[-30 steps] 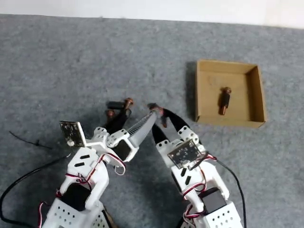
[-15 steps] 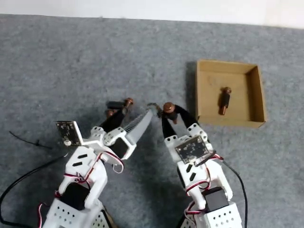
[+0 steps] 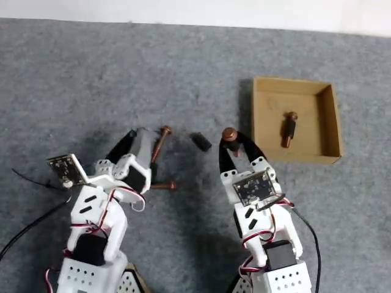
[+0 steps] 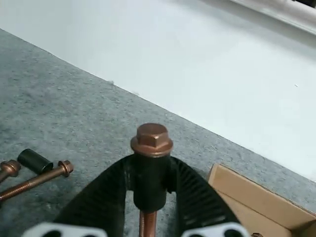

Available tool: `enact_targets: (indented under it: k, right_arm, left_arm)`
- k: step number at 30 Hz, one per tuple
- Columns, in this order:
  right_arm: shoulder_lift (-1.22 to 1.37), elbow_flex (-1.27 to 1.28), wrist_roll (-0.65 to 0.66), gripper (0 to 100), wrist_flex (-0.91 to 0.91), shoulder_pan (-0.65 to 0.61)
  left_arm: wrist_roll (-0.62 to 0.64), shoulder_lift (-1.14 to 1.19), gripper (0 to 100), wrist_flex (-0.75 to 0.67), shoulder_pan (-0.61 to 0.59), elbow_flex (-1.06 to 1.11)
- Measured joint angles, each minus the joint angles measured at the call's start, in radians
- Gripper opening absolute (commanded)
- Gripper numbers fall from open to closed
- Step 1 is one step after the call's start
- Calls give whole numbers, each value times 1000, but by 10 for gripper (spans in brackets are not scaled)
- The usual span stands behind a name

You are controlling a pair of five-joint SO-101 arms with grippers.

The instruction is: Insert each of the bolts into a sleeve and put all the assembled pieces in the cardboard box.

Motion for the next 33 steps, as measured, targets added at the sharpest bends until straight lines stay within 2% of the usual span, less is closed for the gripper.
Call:
enact_targets:
  k: [3,8,12,19,25,29,33]
  right_arm:
    - [0,0,0,4,3,2]
    - [-2,0,0,4,18,17]
    - [-2,0,0,5,15,66]
    - [-2,0,-51,5,-141,152]
    - [46,2,-69,5,-157,169]
    - [252,-55,-69,5,-157,172]
    - [603,-295,-143,5,-157,219]
  left_arm:
    - [-48,0,6,-12,-77,5]
    - [-261,0,13,-14,-253,6]
    - [-385,0,13,46,-295,8]
    - [-414,0,14,51,-302,8]
    - [-414,0,14,51,-302,8]
    - [-414,0,16,51,-302,8]
    - [-414,0,17,51,-302,8]
